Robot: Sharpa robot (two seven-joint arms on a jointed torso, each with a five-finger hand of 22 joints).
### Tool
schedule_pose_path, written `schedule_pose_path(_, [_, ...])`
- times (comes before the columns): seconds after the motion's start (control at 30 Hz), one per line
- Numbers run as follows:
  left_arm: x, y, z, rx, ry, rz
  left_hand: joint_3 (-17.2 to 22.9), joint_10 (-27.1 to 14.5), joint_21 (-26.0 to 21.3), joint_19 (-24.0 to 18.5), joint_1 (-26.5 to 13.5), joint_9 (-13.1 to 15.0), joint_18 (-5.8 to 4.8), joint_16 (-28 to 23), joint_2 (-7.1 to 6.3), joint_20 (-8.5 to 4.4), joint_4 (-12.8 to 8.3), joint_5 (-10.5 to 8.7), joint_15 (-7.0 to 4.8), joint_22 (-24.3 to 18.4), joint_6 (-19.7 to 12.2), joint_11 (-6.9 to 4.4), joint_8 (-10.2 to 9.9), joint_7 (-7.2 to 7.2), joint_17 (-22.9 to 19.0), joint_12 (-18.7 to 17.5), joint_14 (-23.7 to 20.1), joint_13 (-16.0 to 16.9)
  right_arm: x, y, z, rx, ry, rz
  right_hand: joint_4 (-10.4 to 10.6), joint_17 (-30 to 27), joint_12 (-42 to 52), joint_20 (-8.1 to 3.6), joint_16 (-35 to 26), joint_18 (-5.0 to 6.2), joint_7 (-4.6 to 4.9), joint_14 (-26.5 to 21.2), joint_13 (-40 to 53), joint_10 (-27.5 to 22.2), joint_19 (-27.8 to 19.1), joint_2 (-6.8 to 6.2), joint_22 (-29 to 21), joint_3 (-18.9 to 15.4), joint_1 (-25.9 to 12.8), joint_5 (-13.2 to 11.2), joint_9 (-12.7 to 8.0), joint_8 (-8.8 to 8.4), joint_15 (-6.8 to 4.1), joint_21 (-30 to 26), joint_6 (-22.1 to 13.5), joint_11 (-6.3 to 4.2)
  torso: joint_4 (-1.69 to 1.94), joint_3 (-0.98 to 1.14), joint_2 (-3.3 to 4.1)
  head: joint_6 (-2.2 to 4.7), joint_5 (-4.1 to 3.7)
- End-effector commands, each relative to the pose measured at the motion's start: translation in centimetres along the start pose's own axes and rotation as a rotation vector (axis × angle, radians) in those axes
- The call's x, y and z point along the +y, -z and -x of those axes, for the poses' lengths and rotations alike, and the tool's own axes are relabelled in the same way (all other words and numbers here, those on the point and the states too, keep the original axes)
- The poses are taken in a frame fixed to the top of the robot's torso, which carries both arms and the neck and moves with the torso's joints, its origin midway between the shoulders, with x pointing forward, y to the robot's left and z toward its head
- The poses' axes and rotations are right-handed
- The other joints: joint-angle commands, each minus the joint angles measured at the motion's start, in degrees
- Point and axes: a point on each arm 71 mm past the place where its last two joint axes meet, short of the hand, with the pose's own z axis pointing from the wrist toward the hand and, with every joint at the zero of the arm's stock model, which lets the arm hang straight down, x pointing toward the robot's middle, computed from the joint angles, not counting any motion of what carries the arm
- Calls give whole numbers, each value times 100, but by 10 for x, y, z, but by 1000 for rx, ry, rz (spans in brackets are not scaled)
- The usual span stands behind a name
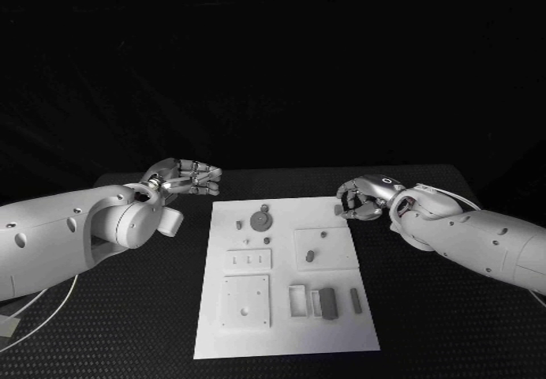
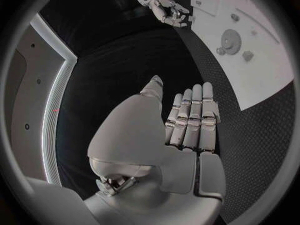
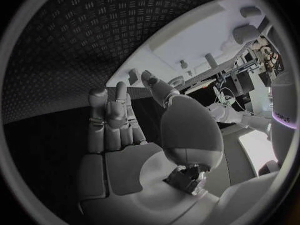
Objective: Assemble the parts on the task board
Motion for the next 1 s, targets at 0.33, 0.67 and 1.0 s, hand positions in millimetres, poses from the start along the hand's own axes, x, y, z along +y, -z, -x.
schedule_pose_path(0.33, [-2, 0, -2, 19, 4, -13, -34, -21, -28, 3, 4, -9, 114, -36, 22, 20, 2, -17, 33, -8, -15, 2, -17, 51, 11, -27, -2, -7, 1, -1, -5, 24, 11, 14, 43, -11, -13, 24, -41, 475, 21, -12, -15, 64, 12, 70, 54, -13, 60, 7, 12, 2, -17, -45, 6, 2, -14, -20, -4, -39, 9])
schedule_pose_path(0.67, [-2, 0, -3, 20, 4, -14, -35, -21, -29, 3, 4, -9, 114, -39, 23, 20, 2, -17, 34, -8, -15, 2, -17, 52, 12, -27, -2, -8, 3, -4, -7, 24, 7, 19, 27, -13, 12, 25, -40, 475, 29, -13, -16, 134, 11, 171, 59, -36, 74, 7, 22, 26, -19, -49, 45, 1, -9, -22, -10, -51, 16])
schedule_pose_path(1.0, [-2, 1, -2, 18, 4, -14, -37, -19, -32, 3, 5, -9, 114, -42, 26, 20, 2, -17, 34, -8, -14, 2, -16, 50, 15, -26, -2, -8, 7, -6, -21, 42, -12, 17, 11, -13, 20, 26, -38, 475, 33, -12, -18, 156, 11, 248, 61, -51, 79, 7, 26, 37, -18, -52, 68, 3, 3, -17, 2, -64, 32])
